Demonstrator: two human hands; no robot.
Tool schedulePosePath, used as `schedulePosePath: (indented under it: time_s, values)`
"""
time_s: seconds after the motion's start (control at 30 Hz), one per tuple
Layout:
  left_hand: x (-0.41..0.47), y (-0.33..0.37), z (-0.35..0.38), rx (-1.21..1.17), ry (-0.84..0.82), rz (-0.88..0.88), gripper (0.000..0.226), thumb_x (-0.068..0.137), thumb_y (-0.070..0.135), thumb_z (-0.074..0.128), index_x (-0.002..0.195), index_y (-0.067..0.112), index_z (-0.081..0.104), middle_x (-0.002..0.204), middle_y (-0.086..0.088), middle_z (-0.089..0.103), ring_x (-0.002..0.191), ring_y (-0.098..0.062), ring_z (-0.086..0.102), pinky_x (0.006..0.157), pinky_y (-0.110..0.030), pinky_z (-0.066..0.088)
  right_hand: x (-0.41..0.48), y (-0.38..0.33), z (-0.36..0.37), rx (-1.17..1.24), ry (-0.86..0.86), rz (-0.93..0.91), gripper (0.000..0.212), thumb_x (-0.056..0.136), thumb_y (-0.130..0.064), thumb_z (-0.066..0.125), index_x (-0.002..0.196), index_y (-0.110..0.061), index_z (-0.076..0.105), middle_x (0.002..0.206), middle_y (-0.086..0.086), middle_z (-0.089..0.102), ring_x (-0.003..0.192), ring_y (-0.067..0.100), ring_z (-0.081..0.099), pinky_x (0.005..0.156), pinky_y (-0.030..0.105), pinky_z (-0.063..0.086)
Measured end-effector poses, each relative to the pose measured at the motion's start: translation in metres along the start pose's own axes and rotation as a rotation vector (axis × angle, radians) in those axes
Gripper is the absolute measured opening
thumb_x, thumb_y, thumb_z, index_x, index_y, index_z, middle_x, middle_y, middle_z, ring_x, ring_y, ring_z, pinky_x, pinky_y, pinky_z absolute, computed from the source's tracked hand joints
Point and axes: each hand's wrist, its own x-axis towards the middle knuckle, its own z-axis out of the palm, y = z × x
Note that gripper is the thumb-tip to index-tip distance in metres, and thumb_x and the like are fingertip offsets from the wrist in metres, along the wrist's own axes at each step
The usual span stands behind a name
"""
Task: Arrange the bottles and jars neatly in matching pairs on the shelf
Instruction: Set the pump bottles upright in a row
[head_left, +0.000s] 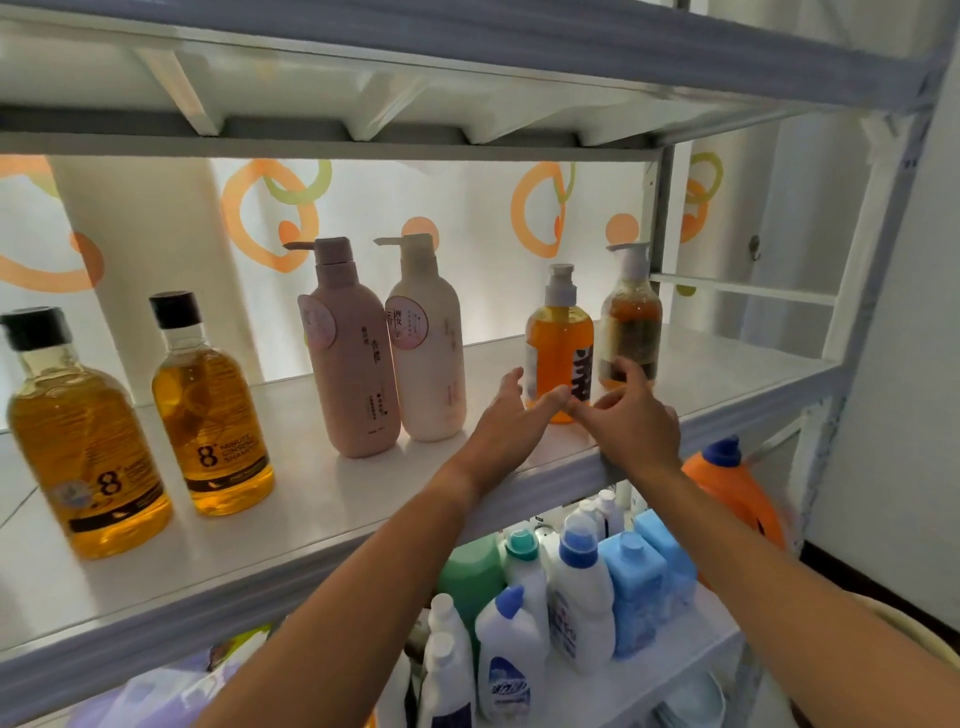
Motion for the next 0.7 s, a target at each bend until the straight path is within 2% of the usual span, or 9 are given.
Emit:
schedulePosePath:
  time_s: [0.1, 0.2, 0.3, 0.4, 0.47, 0.53, 0.6, 0.7]
  values:
    - [-0.001, 0.001, 0.0, -0.012, -0.001, 0.01, 0.069, 0.097, 0.05, 0.046, 0.152, 0.023, 0.013, 0.156, -0.003, 0.031, 0.14, -0.025, 0.036, 0.107, -0.034, 0.034, 0.009, -0.003, -0.004, -0.042, -0.119, 0.006, 0.104, 0.057, -0.088, 0.041, 0.142, -0.028, 0.033, 0.122, -0.003, 0.062, 0.113, 0.023, 0.059, 0.093, 0.043, 0.045]
    - [0.002, 0.0, 0.002, -0.008, -0.017, 0.0, 0.068, 0.097, 0.049, 0.047, 0.151, 0.025, 0.015, 0.154, -0.001, 0.036, 0.137, -0.025, 0.04, 0.106, -0.034, 0.036, 0.022, -0.01, -0.005, 0.062, -0.299, -0.015, 0.089, 0.07, -0.067, 0.066, 0.142, -0.025, 0.035, 0.139, 0.001, 0.053, 0.124, 0.024, 0.053, 0.095, 0.043, 0.045]
    - [0.006, -0.001, 0.005, 0.008, -0.038, -0.007, 0.07, 0.094, 0.051, 0.052, 0.15, 0.029, 0.016, 0.15, 0.003, 0.04, 0.133, -0.023, 0.044, 0.106, -0.037, 0.039, 0.032, -0.019, 0.002, 0.116, -0.33, -0.007, 0.085, 0.071, -0.051, 0.077, 0.137, -0.018, 0.033, 0.135, 0.006, 0.054, 0.119, 0.026, 0.056, 0.093, 0.039, 0.047]
    - [0.013, 0.0, 0.009, 0.047, 0.002, -0.013, 0.07, 0.089, 0.055, 0.055, 0.146, 0.033, 0.021, 0.143, 0.005, 0.046, 0.127, -0.022, 0.049, 0.103, -0.038, 0.043, 0.038, -0.023, 0.014, 0.026, -0.295, -0.022, 0.081, 0.071, -0.057, 0.073, 0.13, -0.018, 0.033, 0.126, 0.006, 0.056, 0.11, 0.026, 0.058, 0.088, 0.039, 0.05]
    - [0.02, 0.0, 0.013, 0.114, 0.062, -0.017, 0.073, 0.084, 0.063, 0.055, 0.144, 0.035, 0.025, 0.141, 0.003, 0.045, 0.126, -0.024, 0.05, 0.103, -0.044, 0.044, 0.042, -0.023, 0.021, -0.053, -0.284, -0.061, 0.072, 0.077, -0.06, 0.065, 0.129, -0.019, 0.034, 0.124, 0.007, 0.056, 0.107, 0.026, 0.058, 0.09, 0.041, 0.052]
    - [0.025, -0.001, 0.015, 0.158, 0.09, -0.024, 0.08, 0.078, 0.07, 0.054, 0.143, 0.036, 0.025, 0.14, 0.003, 0.044, 0.124, -0.024, 0.05, 0.104, -0.05, 0.043, 0.045, -0.021, 0.023, 0.013, -0.314, -0.078, 0.071, 0.079, -0.056, 0.065, 0.132, -0.02, 0.034, 0.124, 0.007, 0.055, 0.11, 0.026, 0.056, 0.094, 0.042, 0.051]
    - [0.03, -0.002, 0.016, 0.168, 0.091, -0.017, 0.082, 0.073, 0.073, 0.054, 0.142, 0.037, 0.027, 0.139, 0.003, 0.047, 0.123, -0.024, 0.051, 0.105, -0.051, 0.042, 0.047, -0.019, 0.021, 0.106, -0.341, -0.099, 0.072, 0.078, -0.052, 0.069, 0.134, -0.02, 0.036, 0.126, 0.004, 0.056, 0.112, 0.025, 0.056, 0.094, 0.036, 0.049]
    - [0.039, -0.005, 0.015, 0.184, 0.085, -0.02, 0.087, 0.067, 0.077, 0.052, 0.141, 0.037, 0.029, 0.137, 0.005, 0.051, 0.122, -0.023, 0.052, 0.105, -0.051, 0.041, 0.05, -0.018, 0.019, 0.075, -0.338, -0.138, 0.065, 0.083, -0.048, 0.067, 0.134, -0.021, 0.04, 0.13, 0.003, 0.057, 0.115, 0.024, 0.057, 0.088, 0.028, 0.043]
